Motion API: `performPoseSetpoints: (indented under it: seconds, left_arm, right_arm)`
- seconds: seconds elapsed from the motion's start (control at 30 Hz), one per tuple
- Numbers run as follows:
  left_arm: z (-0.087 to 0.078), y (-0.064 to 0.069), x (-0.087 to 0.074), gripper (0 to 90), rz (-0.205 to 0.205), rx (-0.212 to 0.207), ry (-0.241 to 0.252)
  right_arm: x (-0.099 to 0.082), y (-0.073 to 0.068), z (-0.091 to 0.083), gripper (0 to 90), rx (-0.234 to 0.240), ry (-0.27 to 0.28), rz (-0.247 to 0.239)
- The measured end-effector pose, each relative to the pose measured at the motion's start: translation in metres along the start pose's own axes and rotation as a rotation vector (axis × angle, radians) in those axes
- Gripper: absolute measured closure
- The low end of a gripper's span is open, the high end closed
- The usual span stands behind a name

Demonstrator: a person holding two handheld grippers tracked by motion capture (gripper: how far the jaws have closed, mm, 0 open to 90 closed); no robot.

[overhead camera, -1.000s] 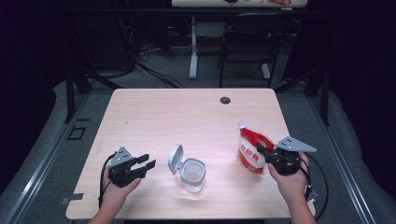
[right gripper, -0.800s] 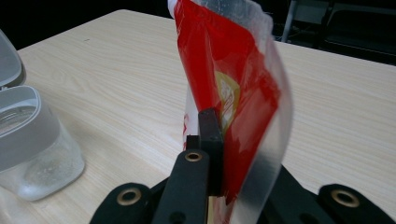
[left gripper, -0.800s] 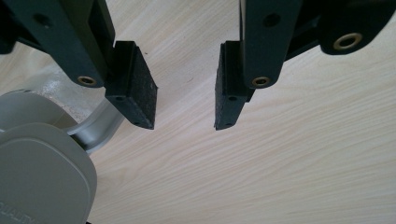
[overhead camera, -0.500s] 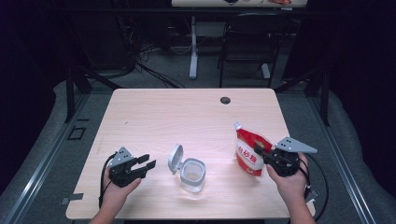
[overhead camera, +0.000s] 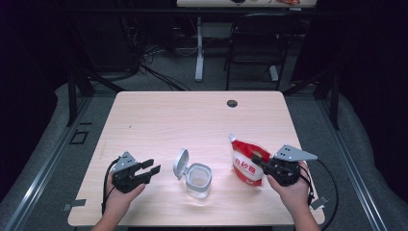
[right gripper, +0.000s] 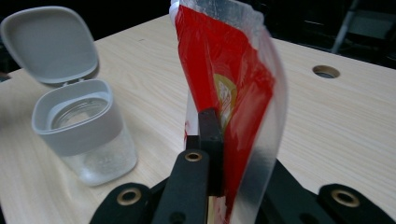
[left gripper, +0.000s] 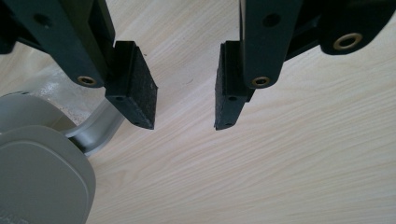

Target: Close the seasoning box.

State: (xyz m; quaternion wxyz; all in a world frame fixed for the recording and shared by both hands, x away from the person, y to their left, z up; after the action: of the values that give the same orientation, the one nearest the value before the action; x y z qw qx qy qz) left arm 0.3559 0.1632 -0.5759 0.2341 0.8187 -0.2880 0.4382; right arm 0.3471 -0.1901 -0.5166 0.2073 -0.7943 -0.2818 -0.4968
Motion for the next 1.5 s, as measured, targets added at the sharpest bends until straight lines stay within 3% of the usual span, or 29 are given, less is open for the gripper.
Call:
performPoseSetpoints:
  seconds: [0.17,0.47,0.6,0.83,0.9,1.1,1.5]
  left_arm:
    - [0.000,0.000,0.000,59.6,0.003,0.003,-0.001]
    - [0.000,0.001,-0.001,59.6,0.003,0.003,-0.009]
    - [0.000,0.001,-0.001,59.6,0.006,0.003,-0.011]
    - [0.000,0.001,0.000,59.6,0.004,0.002,-0.004]
    - [-0.001,0.001,-0.001,59.6,0.005,0.003,-0.010]
    - [0.001,0.001,-0.001,59.6,0.004,-0.001,-0.007]
    - [0.001,0.000,-0.002,59.5,0.007,0.000,-0.008]
  right_arm:
    - [-0.005,0.003,-0.002,90.0,0.099,0.011,-0.011]
    - [-0.009,0.010,-0.007,87.7,0.078,0.015,0.004]
    - [-0.010,0.010,-0.008,80.5,0.047,0.024,0.001]
    - [-0.018,0.008,-0.004,68.0,0.041,0.028,0.011]
    - [-0.023,0.009,-0.002,66.2,0.027,0.016,-0.015]
    - [-0.031,0.011,0.002,56.5,0.007,0.017,-0.018]
    - [-0.043,0.008,0.013,50.5,0.019,0.025,0.015]
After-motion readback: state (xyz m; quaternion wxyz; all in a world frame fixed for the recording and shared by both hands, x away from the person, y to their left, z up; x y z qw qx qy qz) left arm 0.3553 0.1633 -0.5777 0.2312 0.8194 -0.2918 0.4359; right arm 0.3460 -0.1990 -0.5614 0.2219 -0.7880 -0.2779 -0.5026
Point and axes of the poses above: each handheld gripper's, and its own axes: z roughly forward along the jaws, x roughly out of its top, y roughly to its right, the point moved 9 cm from there along z, roughly forward along the jaws, and after that the axes turned 1 degree about -x, right-handed, at the moved point
